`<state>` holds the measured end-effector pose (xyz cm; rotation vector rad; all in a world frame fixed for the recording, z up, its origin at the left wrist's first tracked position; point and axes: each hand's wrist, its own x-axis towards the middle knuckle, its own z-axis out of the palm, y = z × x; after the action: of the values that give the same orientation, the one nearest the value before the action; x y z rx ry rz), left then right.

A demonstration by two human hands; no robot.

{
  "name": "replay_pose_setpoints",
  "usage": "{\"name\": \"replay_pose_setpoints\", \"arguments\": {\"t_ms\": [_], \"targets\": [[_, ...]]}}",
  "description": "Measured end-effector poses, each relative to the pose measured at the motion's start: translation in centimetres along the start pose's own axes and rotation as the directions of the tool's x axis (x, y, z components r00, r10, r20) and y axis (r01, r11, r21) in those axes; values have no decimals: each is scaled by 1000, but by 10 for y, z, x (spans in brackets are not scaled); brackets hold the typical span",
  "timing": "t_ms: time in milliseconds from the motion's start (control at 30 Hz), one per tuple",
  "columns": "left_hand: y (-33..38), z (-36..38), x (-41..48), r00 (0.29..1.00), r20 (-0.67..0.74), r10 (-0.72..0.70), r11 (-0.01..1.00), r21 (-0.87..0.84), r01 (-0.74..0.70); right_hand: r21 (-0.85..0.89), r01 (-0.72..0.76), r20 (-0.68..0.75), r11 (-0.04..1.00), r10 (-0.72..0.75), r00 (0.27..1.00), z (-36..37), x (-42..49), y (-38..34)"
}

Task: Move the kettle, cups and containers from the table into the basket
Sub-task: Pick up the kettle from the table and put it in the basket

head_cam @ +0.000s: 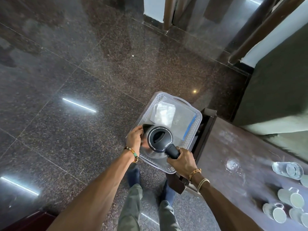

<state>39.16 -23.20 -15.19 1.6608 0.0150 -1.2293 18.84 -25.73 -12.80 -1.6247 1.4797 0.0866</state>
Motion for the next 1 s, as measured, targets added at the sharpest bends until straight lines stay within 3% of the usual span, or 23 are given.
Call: {"name": "replay_pose_setpoints", "arguments": {"t_ms": [400, 600, 767, 867, 1000], "targets": [[-9, -2, -2, 993, -101, 70, 993, 98, -60, -179, 1, 114, 984, 20, 993, -15, -3, -11], [-7, -6, -38, 971, -203, 129, 937, 345, -52, -304, 63, 17, 951, -61, 998, -43, -27, -5], [2, -2, -91, 955, -110, 275, 845, 502, -186, -472, 211, -75, 856, -278, 958, -74, -60, 15], [21, 13, -120, 914, 14, 406, 728, 600, -333, -554, 272, -147, 786, -414, 898, -98, -78, 25], [49, 40, -144, 813, 216, 540, 517, 678, -523, -603, 257, -223, 755, -469, 855, -132, -95, 28]]}}
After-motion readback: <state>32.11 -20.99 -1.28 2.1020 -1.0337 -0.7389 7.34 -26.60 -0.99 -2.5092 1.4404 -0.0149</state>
